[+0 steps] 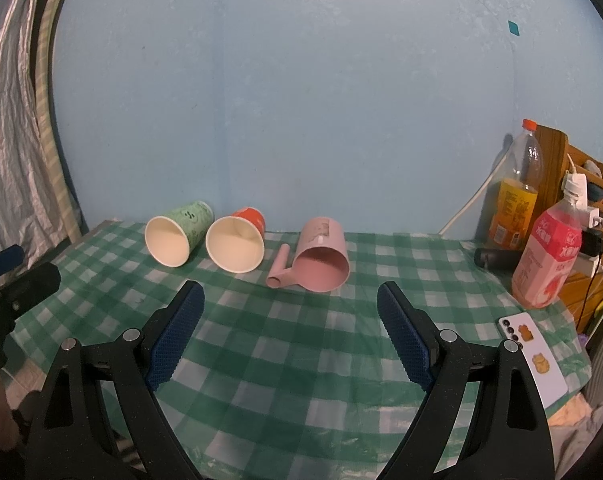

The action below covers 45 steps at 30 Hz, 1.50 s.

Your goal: Flip cup upside down

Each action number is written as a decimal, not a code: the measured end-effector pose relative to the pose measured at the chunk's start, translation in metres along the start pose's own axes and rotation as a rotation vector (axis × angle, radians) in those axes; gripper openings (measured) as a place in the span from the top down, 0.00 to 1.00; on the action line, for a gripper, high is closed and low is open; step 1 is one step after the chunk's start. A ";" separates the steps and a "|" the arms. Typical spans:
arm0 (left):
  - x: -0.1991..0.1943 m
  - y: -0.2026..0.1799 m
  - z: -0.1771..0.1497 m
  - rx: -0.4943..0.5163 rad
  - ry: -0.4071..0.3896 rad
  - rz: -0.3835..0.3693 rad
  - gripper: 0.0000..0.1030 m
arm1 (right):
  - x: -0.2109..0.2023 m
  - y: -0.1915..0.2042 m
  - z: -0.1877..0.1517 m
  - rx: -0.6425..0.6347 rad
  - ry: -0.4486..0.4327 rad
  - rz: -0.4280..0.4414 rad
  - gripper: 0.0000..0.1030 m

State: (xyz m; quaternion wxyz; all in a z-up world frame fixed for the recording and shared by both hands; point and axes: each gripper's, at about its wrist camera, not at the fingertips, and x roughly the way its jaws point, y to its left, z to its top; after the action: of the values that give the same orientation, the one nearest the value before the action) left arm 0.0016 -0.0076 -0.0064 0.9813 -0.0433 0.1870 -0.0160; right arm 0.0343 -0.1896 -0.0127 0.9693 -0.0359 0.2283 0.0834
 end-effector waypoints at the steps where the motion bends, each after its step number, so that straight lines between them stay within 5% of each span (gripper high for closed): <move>1: 0.000 -0.001 -0.001 0.001 0.000 -0.001 0.00 | 0.000 0.000 0.000 0.000 -0.001 -0.001 0.15; 21: 0.003 -0.007 -0.008 -0.005 0.028 -0.006 0.00 | 0.003 -0.001 0.000 -0.001 0.011 0.000 0.15; 32: 0.048 -0.010 0.017 -0.021 0.185 -0.040 0.00 | 0.015 -0.034 0.010 0.050 0.029 0.001 0.15; 45: 0.140 -0.067 0.068 0.028 0.396 -0.108 0.00 | 0.064 -0.091 0.060 0.109 0.155 0.073 0.15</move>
State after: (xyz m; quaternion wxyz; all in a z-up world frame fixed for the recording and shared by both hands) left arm 0.1557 -0.0753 0.0114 0.9236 -0.0358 0.3733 -0.0796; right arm 0.1329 -0.2637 0.0153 0.9455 0.0188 0.3082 0.1031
